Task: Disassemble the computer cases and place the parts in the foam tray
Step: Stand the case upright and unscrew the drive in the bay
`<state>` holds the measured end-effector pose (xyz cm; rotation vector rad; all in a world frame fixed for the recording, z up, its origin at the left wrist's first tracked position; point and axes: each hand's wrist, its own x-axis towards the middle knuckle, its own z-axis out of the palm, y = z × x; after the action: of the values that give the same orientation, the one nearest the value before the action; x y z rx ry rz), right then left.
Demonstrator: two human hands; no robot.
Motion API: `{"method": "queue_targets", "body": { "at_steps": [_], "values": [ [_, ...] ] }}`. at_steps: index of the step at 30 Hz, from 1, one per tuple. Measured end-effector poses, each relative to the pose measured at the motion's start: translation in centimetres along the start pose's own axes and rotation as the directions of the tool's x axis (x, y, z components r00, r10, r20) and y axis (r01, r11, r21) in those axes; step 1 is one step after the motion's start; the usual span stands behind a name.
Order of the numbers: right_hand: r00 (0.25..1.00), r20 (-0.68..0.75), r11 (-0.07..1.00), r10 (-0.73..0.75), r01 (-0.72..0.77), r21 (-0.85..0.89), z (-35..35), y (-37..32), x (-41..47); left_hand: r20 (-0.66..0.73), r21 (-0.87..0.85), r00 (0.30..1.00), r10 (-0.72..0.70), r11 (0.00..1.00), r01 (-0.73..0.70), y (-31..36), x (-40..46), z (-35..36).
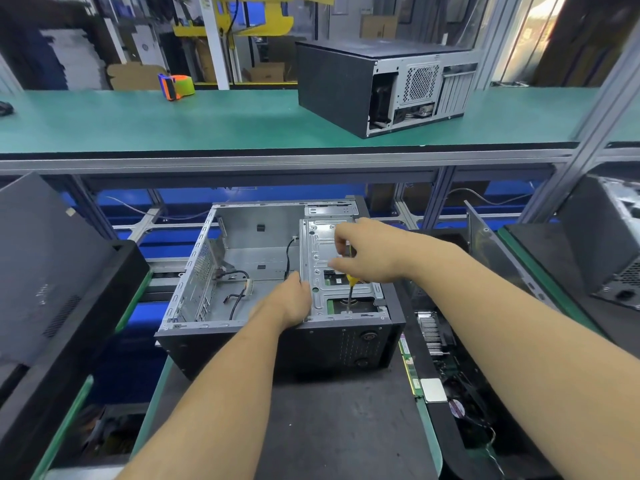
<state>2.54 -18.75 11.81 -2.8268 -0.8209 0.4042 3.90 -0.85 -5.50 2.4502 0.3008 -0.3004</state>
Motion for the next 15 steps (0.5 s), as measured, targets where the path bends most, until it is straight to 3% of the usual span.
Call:
{"method": "queue_targets", "body": {
  "at_steps": [2, 5, 11, 15],
  "values": [
    [0.995, -0.034, 0.988, 0.097, -0.100, -0.121, 0.1, 0.0, 0.3, 0.004, 0.013, 1.000, 0.002, 1.000, -0.002, 0.0, 0.0, 0.1],
    [0.994, -0.083, 0.970, 0.065, -0.083, -0.228, 0.3, 0.1, 0.6, -0.005, 0.024, 1.000, 0.004, 1.000, -0.004, 0.1, 0.0, 0.1],
    [0.996, -0.008, 0.993, -0.084, 0.083, -0.080, -0.2, -0.2, -0.1, -0.026, 0.071, 1.000, 0.009, 0.997, -0.008, 0.0, -0.2, 0.1],
    [0.993, 0.075, 0.996, -0.092, 0.091, 0.015, -0.7, -0.9, -0.5, -0.038, 0.087, 0.999, 0.018, 0.996, -0.015, 0.2, -0.3, 0.0]
  ]
}}
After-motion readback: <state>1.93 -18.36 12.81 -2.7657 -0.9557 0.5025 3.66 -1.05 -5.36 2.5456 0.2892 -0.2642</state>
